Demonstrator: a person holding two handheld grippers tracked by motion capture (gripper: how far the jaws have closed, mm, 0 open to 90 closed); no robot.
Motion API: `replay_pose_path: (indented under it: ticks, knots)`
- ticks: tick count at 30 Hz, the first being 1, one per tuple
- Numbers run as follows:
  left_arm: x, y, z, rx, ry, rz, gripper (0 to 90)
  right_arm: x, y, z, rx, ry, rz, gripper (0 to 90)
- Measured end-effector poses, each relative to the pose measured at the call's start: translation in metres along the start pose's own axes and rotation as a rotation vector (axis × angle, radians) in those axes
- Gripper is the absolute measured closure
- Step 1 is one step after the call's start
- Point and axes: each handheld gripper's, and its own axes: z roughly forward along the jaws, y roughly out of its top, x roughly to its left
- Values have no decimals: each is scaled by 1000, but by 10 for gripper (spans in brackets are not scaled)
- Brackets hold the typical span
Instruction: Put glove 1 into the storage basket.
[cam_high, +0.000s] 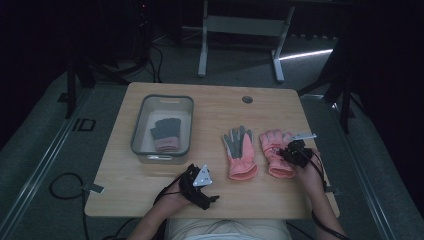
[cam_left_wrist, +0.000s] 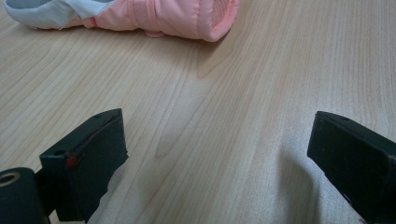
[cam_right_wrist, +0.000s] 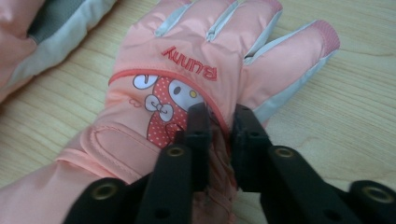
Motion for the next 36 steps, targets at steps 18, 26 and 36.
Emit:
replay_pose_path:
  ticks: [18, 26, 36]
  knots:
    - [0, 0, 0, 1, 2, 6, 42, -6, 41, -71, -170, 18, -31, 847]
    - [0, 0, 0, 3, 4, 4, 42, 22, 71, -107, -277, 152, -125, 847]
    - [0, 0, 0, 4, 2, 8, 42, 67, 78, -88, -249, 297, -202, 847]
